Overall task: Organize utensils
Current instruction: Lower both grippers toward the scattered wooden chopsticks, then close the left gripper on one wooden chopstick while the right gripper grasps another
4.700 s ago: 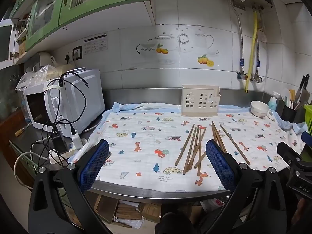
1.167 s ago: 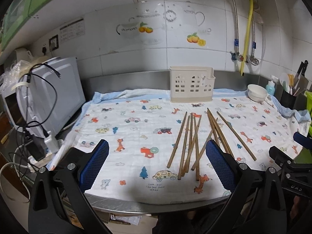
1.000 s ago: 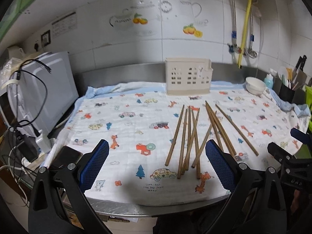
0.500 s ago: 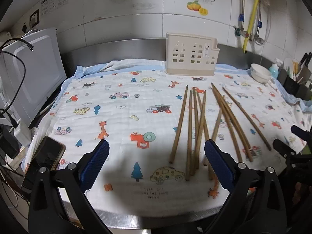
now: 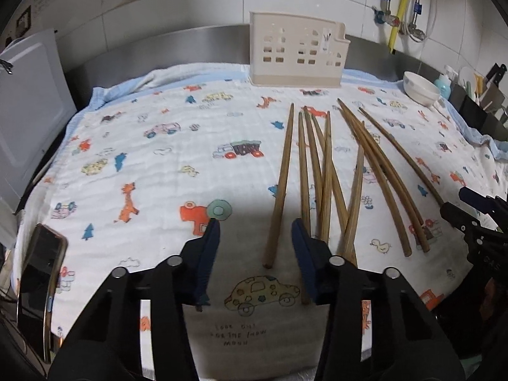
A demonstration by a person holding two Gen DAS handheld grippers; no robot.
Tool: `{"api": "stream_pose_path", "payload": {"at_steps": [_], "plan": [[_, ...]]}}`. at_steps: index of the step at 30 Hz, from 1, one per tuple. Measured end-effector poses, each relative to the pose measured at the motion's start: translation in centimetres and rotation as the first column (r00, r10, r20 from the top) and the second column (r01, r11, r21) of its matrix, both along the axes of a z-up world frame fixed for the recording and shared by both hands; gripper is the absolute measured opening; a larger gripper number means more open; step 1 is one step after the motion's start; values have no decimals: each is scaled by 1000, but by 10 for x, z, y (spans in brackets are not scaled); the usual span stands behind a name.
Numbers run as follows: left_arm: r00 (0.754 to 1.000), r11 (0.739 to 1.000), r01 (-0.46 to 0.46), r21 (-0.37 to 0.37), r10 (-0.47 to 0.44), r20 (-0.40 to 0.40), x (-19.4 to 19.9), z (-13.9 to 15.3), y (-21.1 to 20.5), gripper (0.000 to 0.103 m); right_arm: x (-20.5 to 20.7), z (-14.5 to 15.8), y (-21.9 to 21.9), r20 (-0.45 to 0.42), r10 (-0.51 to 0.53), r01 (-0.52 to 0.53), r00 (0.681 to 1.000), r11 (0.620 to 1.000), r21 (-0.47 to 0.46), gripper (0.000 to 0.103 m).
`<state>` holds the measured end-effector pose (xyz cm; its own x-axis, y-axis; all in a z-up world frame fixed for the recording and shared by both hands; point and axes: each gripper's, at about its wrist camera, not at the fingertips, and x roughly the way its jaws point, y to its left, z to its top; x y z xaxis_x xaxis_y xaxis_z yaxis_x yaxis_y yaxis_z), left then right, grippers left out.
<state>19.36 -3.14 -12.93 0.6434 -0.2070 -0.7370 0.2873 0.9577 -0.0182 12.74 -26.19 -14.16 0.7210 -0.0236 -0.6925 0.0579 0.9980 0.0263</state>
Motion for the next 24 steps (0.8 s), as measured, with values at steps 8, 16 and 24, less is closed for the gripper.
{"api": "stream_pose_path", "payload": {"at_steps": [8, 16, 24], "plan": [[998, 999, 53, 7, -52, -38, 18, -10, -10, 25, 9, -8, -1, -20, 13, -12, 1000, 999, 32, 38], [995, 996, 85, 11, -84, -54, 24, -16, -17, 21, 12, -12, -2, -27, 17, -16, 1000, 999, 28, 28], [993, 992, 104, 76, -100, -57, 27, -16, -27, 20, 13, -13, 1, -26, 22, -22, 999, 1000, -15, 16]]}}
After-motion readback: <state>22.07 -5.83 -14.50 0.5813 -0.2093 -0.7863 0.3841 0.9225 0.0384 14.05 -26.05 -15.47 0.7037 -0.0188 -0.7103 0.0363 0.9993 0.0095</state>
